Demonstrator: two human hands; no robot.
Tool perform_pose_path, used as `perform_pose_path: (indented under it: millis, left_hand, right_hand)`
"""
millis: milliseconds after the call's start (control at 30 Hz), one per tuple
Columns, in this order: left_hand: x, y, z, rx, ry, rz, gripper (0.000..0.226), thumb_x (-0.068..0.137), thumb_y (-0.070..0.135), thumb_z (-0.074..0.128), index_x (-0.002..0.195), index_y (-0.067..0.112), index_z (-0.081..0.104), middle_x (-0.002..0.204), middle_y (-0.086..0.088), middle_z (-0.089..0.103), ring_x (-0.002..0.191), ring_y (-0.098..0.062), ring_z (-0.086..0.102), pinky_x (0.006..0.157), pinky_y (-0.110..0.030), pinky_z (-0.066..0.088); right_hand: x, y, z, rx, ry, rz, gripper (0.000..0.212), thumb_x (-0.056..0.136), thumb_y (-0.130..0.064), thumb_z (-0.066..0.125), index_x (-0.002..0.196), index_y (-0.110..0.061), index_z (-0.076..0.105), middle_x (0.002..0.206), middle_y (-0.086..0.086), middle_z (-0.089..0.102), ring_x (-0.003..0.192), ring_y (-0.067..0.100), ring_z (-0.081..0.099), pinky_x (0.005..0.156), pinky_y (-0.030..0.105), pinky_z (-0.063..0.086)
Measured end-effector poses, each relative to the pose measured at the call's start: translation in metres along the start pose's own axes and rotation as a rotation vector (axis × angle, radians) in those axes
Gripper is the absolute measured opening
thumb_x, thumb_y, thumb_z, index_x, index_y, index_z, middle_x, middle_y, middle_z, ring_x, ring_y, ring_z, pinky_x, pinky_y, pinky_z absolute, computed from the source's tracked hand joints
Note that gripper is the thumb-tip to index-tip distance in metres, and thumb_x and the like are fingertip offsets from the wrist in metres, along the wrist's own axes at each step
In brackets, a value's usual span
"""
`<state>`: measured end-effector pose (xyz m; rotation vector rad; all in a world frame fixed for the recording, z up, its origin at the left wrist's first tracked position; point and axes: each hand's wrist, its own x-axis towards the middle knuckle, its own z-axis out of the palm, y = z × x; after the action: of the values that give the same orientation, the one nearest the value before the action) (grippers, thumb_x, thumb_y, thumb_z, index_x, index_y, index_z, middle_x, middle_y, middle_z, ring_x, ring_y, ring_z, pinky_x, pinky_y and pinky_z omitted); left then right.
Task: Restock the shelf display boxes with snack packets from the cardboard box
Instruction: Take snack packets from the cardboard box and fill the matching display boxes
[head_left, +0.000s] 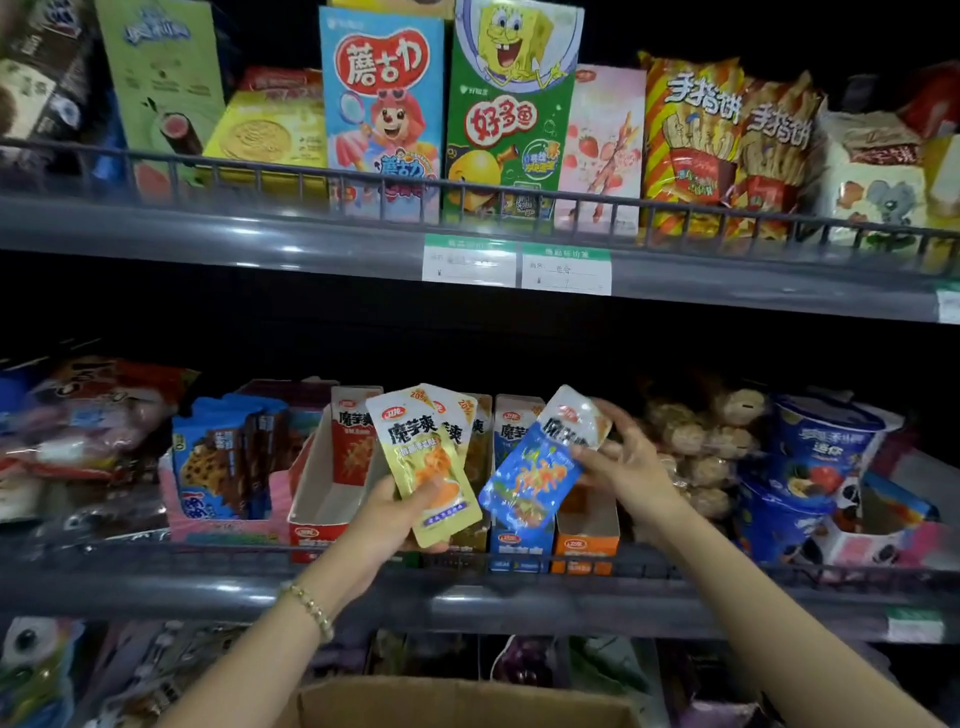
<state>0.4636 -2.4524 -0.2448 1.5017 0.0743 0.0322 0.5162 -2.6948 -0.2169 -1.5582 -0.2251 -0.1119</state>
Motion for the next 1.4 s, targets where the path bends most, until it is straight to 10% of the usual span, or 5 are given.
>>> perform_pose_path:
  millis: [233, 500, 900, 1100, 1400]
  left_hand:
    - [0.023, 0.000, -0.008, 0.140, 0.069, 0.044, 0.012, 0.088, 0.032, 0.063, 0.099, 0.029, 0.059, 0.086, 0.007, 0.072, 0.073, -0.015, 0.067, 0.051, -0.023, 0.049]
    - [0.038, -0.011, -0.020, 0.137, 0.169, 0.019, 0.016, 0.085, 0.034, 0.065, 0.095, 0.023, 0.061, 0.084, 0.001, 0.071, 0.069, -0.015, 0.062, 0.049, -0.022, 0.044]
    - [0.028, -0.016, -0.010, 0.142, 0.144, 0.085, 0.015, 0.079, 0.023, 0.073, 0.089, 0.027, 0.063, 0.069, 0.016, 0.070, 0.060, 0.010, 0.063, 0.051, -0.008, 0.043]
    - [0.018, -0.015, -0.008, 0.227, 0.098, 0.126, 0.015, 0.074, 0.023, 0.077, 0.086, 0.021, 0.069, 0.074, 0.014, 0.073, 0.072, 0.004, 0.068, 0.053, -0.007, 0.046]
    - [0.000, -0.007, -0.021, 0.390, -0.146, 0.207, 0.038, 0.086, 0.052, 0.044, 0.099, 0.022, 0.063, 0.089, 0.003, 0.073, 0.078, -0.010, 0.070, 0.067, -0.029, 0.057]
  right_hand:
    - [0.064, 0.004, -0.005, 0.061, 0.096, -0.135, 0.043, 0.086, 0.011, 0.055, 0.119, -0.014, 0.046, 0.107, 0.010, 0.060, 0.095, 0.022, 0.061, 0.065, 0.019, 0.055]
    - [0.106, 0.051, 0.010, -0.690, 0.031, -0.246, 0.034, 0.084, -0.017, 0.069, 0.117, -0.019, 0.060, 0.109, -0.001, 0.067, 0.097, 0.016, 0.064, 0.085, 0.043, 0.054]
    - [0.110, 0.059, 0.020, -1.155, 0.130, -0.344, 0.050, 0.083, -0.032, 0.069, 0.129, -0.030, 0.049, 0.132, -0.001, 0.050, 0.122, 0.021, 0.044, 0.098, 0.032, 0.039]
    - [0.061, 0.016, 0.079, -0.317, -0.159, -0.221, 0.041, 0.086, -0.037, 0.064, 0.122, -0.041, 0.046, 0.119, -0.017, 0.052, 0.112, 0.008, 0.055, 0.083, 0.012, 0.046]
    - [0.037, -0.003, 0.091, -0.115, -0.300, -0.125, 0.040, 0.079, -0.015, 0.074, 0.113, -0.027, 0.057, 0.106, 0.004, 0.065, 0.089, 0.013, 0.069, 0.065, 0.021, 0.055]
